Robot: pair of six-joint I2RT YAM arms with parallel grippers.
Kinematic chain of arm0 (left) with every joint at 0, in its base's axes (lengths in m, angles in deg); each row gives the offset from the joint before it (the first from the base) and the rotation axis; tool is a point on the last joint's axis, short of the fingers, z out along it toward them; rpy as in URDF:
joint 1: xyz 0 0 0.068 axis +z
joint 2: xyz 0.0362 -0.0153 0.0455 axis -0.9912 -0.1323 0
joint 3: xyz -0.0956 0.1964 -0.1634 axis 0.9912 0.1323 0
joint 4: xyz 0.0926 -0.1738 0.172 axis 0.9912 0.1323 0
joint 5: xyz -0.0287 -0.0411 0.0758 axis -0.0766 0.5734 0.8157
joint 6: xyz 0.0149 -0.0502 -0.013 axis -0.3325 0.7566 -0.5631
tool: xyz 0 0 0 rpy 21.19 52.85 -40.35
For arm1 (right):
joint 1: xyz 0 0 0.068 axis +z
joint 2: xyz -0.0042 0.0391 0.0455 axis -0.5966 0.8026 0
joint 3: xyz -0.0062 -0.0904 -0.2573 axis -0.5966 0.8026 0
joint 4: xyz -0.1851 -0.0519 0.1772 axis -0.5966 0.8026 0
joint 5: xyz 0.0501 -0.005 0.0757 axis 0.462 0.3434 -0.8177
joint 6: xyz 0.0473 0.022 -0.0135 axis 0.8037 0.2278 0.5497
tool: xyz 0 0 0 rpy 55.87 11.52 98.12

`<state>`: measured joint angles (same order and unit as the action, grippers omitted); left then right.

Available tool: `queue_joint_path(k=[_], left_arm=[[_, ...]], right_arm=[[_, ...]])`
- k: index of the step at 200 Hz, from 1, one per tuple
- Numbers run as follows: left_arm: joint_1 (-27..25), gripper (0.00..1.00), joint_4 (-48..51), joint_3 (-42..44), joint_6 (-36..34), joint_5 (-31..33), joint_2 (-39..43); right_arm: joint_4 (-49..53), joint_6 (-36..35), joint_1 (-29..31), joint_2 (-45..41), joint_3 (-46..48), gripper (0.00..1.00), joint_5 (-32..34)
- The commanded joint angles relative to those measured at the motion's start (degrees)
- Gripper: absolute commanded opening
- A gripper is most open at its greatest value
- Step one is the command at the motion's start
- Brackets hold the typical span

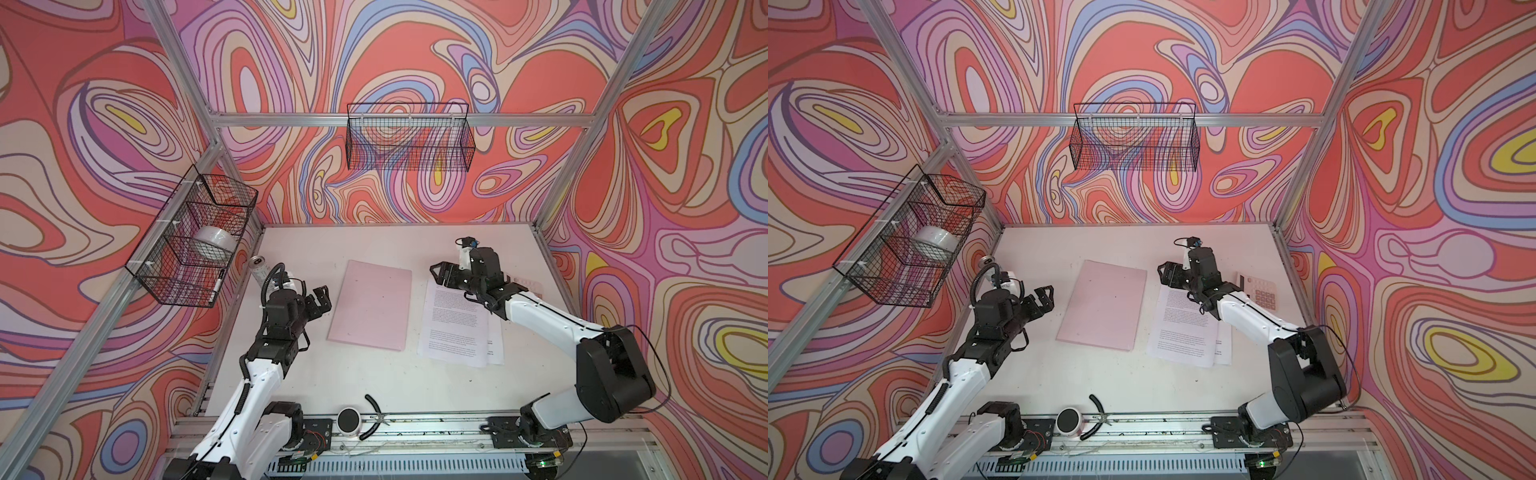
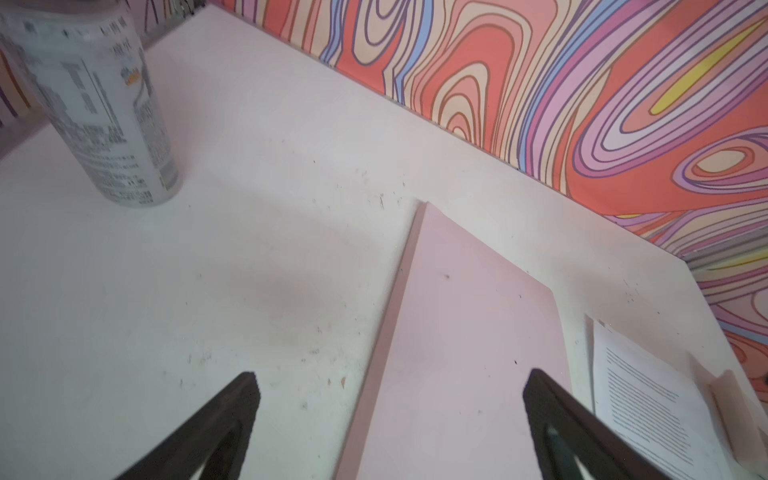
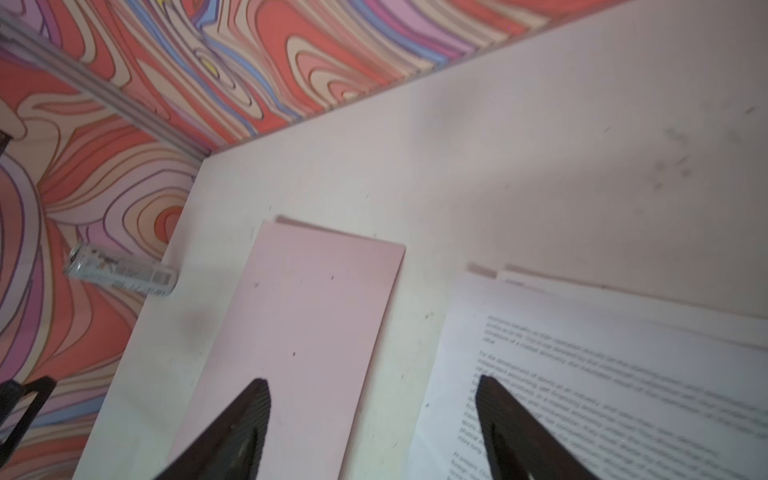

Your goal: Put the files into the folder

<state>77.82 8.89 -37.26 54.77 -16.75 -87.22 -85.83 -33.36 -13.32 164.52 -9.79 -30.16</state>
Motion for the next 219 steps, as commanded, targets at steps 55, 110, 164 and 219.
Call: queue_joint_path(k=[55,110,164,219], left_arm=[[-0.34,1.00,-2.83,8.51,6.60,-9.87,-2.94],[-0.34,0.99,-13.10,10.50,7.83,-11.18,-10.59],[-0.34,0.99,-18.73,11.16,8.37,-12.64,-15.81],[-0.34,0.99,-20.16,11.53,7.84,-13.40,-17.86]], right_arm=[[-9.39,13.51,3.50,10.20,5.75,0.57,-16.39],[-15.21,16.60,4.45,16.74,5.99,0.54,-19.46],[-16.44,17.55,5.18,20.70,4.62,0.53,-20.45],[-18.64,19.42,6.65,23.86,2.70,0.49,-21.76]])
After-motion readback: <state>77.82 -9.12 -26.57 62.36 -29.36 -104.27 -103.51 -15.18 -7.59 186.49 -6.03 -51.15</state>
